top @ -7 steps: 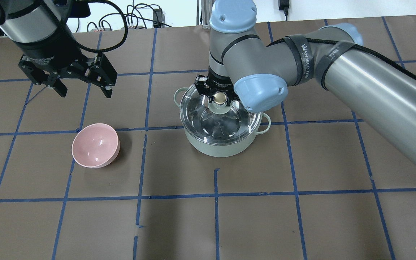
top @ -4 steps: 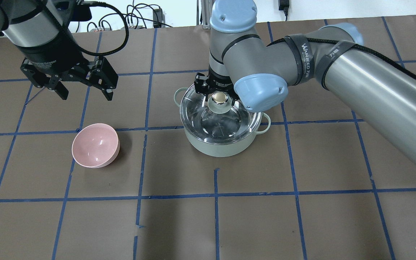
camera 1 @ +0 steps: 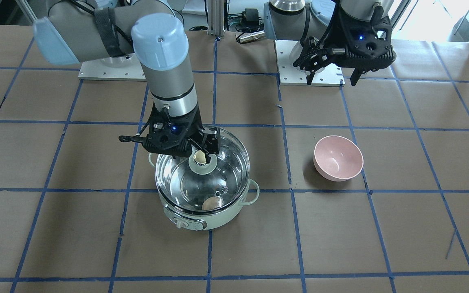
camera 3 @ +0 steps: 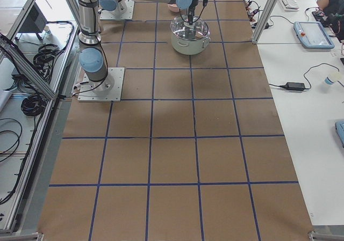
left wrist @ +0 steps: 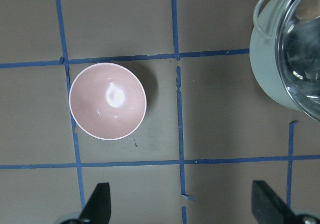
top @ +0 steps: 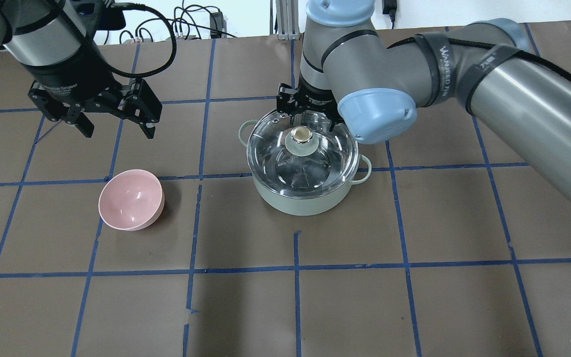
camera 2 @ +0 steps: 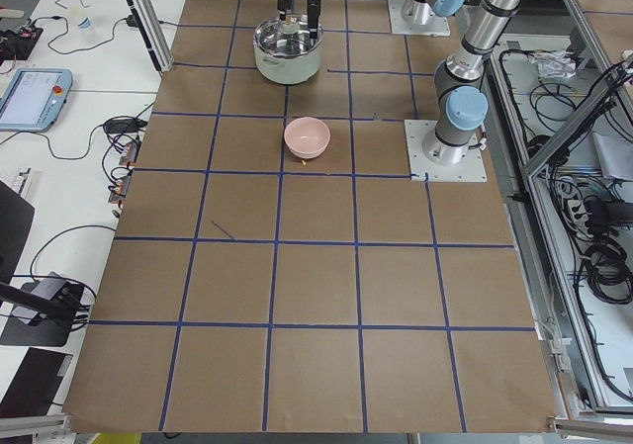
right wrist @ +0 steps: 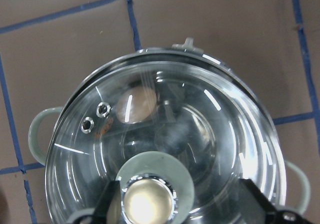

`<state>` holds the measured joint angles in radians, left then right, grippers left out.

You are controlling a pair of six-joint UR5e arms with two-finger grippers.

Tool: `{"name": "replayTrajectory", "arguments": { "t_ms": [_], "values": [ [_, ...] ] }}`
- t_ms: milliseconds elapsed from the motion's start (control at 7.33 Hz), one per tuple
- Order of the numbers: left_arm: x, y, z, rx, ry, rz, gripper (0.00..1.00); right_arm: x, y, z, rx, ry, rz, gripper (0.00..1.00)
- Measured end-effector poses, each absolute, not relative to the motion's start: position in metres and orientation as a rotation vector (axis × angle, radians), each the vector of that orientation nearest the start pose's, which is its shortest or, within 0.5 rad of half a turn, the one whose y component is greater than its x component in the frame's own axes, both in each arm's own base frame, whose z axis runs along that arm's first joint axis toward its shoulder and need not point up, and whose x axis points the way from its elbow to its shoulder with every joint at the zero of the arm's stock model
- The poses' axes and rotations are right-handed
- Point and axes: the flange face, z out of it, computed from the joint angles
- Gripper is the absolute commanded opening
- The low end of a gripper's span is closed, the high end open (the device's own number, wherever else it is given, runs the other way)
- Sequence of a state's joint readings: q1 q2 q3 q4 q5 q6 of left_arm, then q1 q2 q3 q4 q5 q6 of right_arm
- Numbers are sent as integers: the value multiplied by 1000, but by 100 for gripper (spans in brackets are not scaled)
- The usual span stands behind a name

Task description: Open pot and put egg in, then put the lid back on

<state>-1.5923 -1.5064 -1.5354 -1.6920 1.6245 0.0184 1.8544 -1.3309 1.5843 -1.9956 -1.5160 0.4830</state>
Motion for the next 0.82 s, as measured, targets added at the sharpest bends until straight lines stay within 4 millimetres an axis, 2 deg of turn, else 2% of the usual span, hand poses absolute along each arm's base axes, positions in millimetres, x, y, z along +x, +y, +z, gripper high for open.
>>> {"name": "replayTrajectory", "arguments": {
  "t_ms": [273, 409, 682, 818],
  "values": [
    [-138, -458, 524, 62, 3087, 33, 100, 258, -521, 440, 307, 3020, -251, 100],
    [-138, -458, 524, 62, 3087, 33, 100, 243, -510, 455, 310, 3053, -234, 100],
    [-138, -458, 524, 62, 3087, 33, 100, 226, -487, 473, 259, 3127, -179, 100],
    [-138, -458, 524, 62, 3087, 33, 100, 218, -483, 475, 221, 3148, -147, 100]
  ]
}}
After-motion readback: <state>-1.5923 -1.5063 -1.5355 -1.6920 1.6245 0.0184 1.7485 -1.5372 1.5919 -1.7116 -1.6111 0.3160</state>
